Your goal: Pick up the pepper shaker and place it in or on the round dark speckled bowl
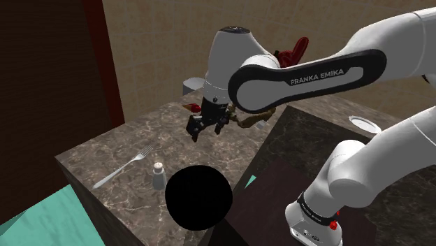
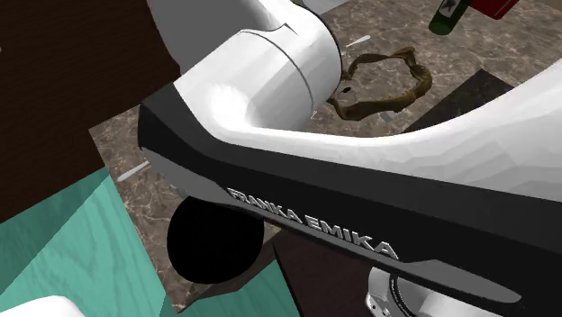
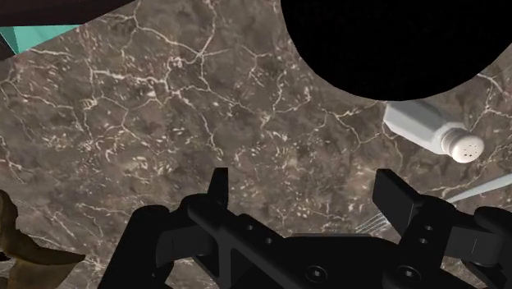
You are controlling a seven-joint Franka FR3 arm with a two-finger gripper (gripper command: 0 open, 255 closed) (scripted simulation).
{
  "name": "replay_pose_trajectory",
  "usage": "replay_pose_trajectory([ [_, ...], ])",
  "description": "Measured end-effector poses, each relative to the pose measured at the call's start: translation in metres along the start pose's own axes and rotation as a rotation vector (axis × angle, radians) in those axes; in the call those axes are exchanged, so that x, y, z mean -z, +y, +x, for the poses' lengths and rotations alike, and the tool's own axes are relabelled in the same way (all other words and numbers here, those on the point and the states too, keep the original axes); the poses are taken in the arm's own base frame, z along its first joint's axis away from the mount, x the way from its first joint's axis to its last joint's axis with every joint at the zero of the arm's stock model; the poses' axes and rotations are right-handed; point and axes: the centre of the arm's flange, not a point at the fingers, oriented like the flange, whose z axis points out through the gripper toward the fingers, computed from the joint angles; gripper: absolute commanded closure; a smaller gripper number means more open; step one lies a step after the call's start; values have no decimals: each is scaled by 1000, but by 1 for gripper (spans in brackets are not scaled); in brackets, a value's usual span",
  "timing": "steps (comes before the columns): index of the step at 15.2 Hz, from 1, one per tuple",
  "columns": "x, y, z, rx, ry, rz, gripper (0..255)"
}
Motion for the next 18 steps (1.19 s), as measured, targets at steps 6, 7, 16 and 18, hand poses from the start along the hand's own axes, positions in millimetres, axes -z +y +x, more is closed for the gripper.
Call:
replay_pose_trajectory([
  [6,-36,-70,-1,0,-4,9,0],
  [7,-41,-81,-1,0,-5,11,0],
  [16,-83,-155,2,-2,-8,21,0],
  [18,-92,-157,2,-2,-8,21,0],
])
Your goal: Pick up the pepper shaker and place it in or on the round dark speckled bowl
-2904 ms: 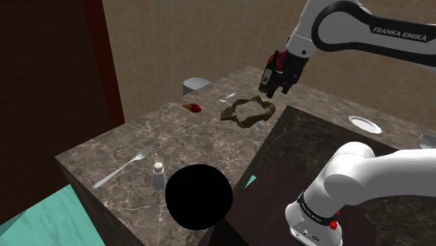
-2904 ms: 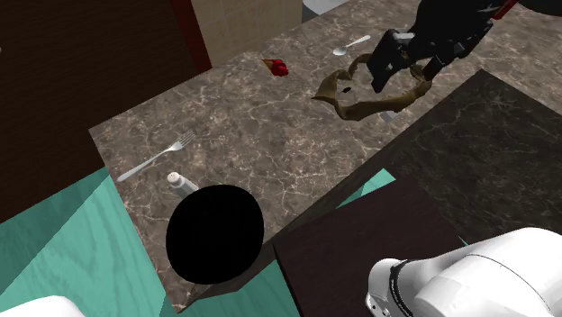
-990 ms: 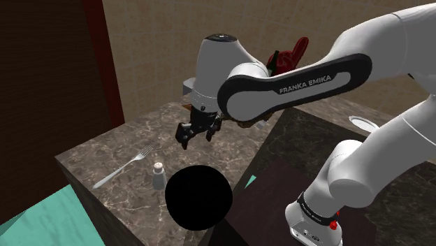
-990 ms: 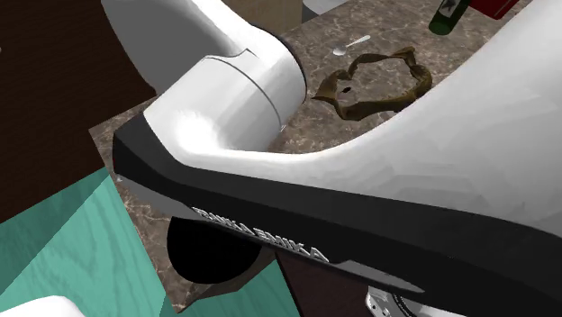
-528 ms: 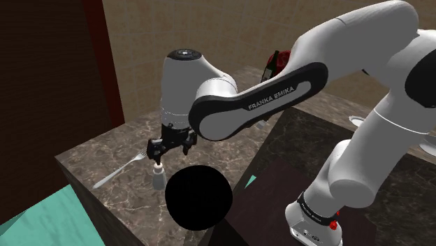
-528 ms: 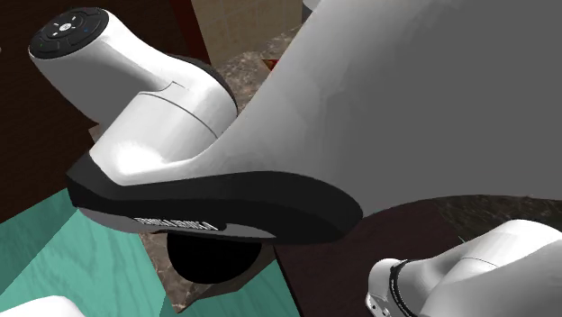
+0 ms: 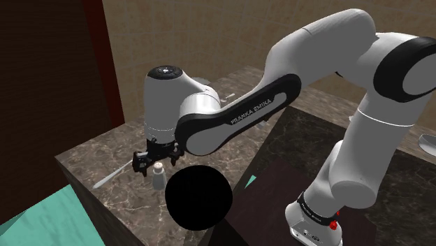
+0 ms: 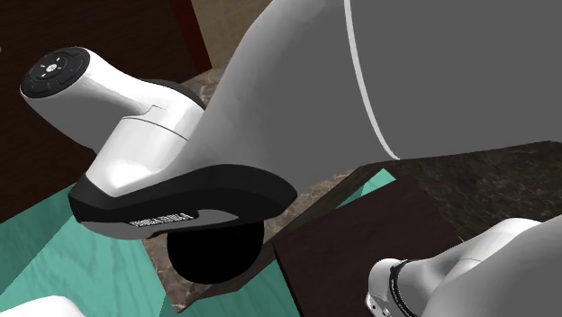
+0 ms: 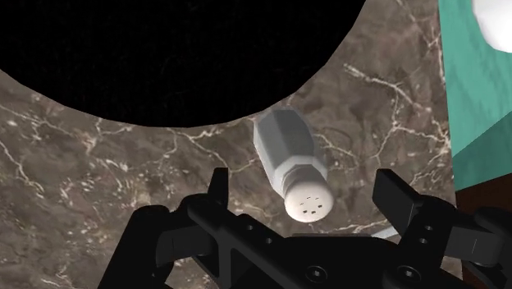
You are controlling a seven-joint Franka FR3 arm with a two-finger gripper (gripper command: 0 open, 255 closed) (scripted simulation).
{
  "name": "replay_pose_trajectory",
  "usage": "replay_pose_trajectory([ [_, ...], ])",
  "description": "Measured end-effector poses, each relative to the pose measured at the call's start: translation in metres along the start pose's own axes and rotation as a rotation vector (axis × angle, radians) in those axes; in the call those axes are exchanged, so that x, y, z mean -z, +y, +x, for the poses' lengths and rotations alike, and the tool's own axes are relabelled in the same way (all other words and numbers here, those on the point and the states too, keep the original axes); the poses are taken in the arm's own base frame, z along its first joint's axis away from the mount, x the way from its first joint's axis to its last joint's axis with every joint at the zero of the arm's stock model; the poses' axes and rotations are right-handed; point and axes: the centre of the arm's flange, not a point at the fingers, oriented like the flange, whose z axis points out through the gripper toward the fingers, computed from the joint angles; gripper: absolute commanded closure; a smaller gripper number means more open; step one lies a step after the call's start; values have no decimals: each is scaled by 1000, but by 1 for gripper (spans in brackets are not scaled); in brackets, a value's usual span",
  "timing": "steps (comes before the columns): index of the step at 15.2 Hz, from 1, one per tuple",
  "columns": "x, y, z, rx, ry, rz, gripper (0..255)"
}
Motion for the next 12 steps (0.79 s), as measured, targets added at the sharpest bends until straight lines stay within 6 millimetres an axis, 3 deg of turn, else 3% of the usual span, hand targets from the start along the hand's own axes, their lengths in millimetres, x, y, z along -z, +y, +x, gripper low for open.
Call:
replay_pose_trajectory([
  [4,-17,0,0,0,0,0,0],
  [9,-19,0,0,0,0,0,0],
  [10,-19,0,0,0,0,0,255],
  [12,-19,0,0,0,1,1,255],
])
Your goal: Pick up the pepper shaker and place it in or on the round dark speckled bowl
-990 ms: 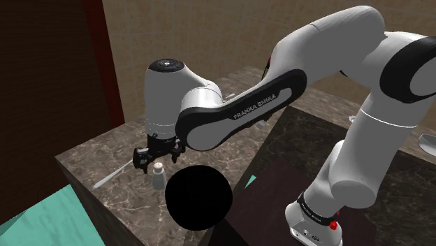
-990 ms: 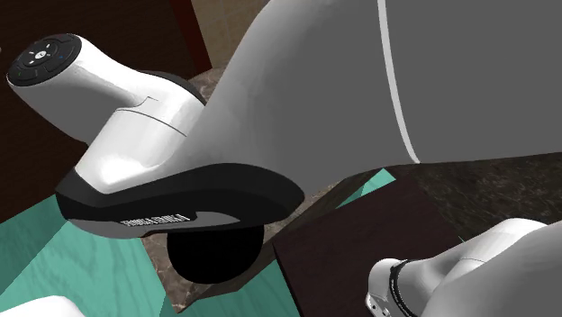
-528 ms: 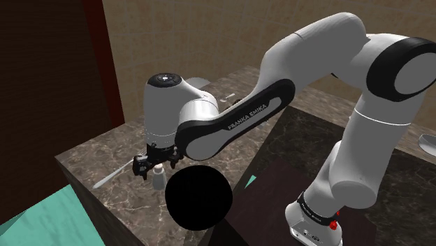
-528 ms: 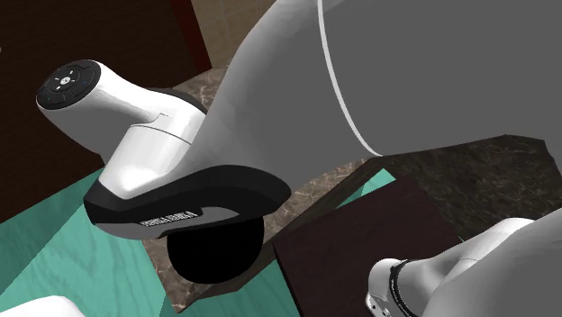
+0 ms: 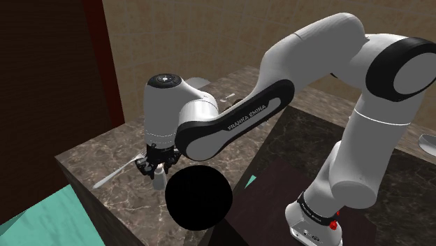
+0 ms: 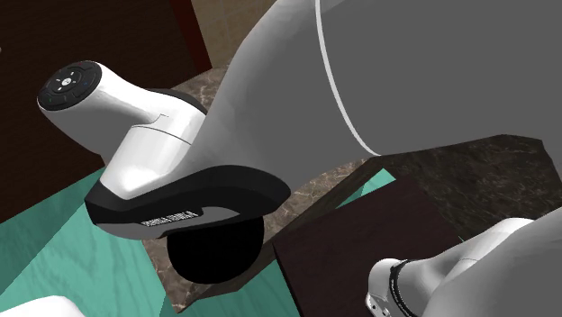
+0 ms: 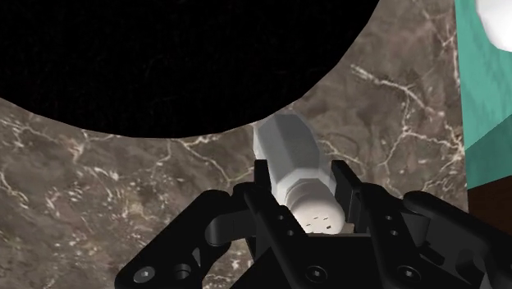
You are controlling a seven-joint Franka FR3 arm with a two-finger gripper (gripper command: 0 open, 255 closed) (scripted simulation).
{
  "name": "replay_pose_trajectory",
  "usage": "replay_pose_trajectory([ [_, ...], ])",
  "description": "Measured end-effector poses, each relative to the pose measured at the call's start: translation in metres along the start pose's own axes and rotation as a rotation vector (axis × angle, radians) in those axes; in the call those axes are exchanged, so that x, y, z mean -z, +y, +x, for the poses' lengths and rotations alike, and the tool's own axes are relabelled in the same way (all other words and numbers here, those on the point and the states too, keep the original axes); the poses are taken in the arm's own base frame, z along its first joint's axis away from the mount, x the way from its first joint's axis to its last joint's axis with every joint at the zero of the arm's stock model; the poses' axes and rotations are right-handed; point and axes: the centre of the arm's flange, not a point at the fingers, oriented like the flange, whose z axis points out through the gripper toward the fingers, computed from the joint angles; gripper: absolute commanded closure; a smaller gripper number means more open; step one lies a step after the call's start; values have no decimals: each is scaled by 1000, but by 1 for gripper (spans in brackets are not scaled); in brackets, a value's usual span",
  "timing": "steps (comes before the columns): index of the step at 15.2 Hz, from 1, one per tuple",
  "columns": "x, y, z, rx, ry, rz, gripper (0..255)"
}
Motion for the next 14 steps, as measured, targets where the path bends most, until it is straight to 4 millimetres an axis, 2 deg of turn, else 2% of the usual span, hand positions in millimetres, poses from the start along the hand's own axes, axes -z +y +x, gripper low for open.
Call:
replay_pose_trajectory([
  [8,0,0,0,0,0,-1,255],
  [14,25,-1,2,0,0,0,255],
])
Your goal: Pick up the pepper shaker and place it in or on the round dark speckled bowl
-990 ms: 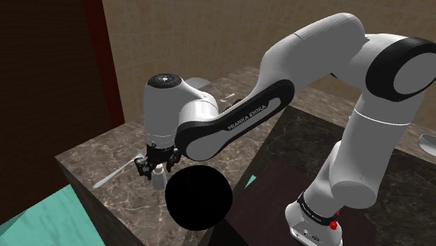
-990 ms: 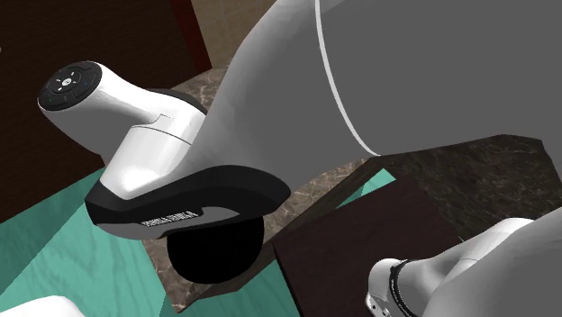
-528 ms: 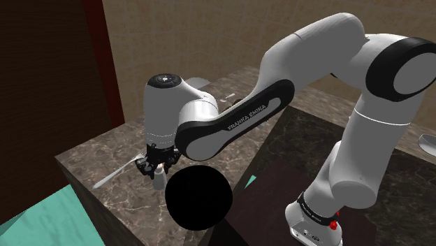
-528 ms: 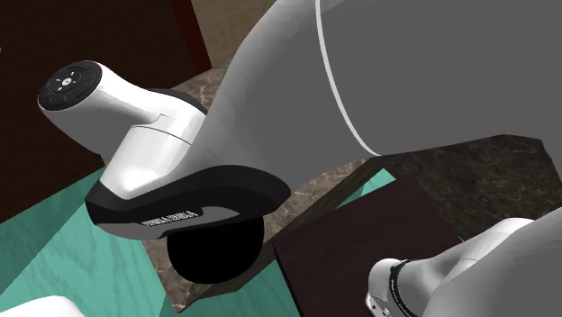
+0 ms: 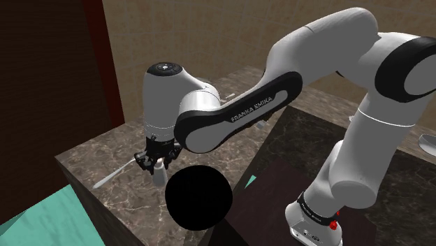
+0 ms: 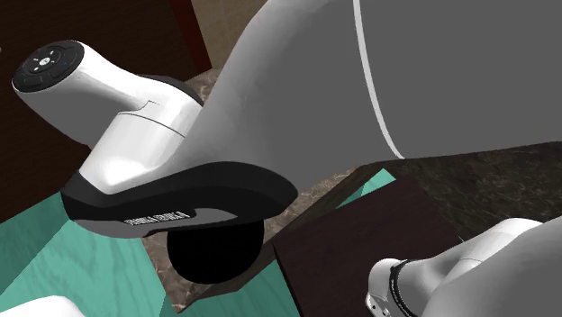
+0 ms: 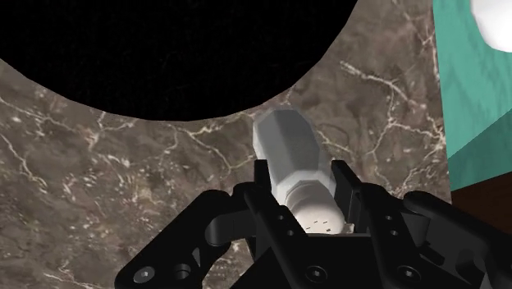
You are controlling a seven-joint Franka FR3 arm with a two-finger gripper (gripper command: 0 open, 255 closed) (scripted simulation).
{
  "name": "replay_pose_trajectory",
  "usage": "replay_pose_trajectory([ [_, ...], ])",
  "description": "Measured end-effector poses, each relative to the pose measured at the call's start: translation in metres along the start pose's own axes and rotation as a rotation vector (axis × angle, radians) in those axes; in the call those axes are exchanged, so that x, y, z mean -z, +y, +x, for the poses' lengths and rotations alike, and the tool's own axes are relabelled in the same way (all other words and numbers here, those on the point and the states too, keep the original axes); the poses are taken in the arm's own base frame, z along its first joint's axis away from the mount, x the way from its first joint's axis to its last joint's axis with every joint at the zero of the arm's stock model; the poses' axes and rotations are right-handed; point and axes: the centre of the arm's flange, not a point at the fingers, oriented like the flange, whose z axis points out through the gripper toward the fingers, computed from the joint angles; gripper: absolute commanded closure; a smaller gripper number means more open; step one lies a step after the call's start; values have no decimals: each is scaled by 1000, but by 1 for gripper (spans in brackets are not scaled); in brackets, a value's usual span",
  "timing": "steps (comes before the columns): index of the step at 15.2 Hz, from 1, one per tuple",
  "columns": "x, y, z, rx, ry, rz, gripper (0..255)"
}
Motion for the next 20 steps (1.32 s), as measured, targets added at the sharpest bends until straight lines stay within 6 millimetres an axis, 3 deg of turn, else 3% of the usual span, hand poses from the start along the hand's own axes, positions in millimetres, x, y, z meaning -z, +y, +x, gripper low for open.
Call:
replay_pose_trajectory([
  [20,105,-5,10,0,0,0,255],
])
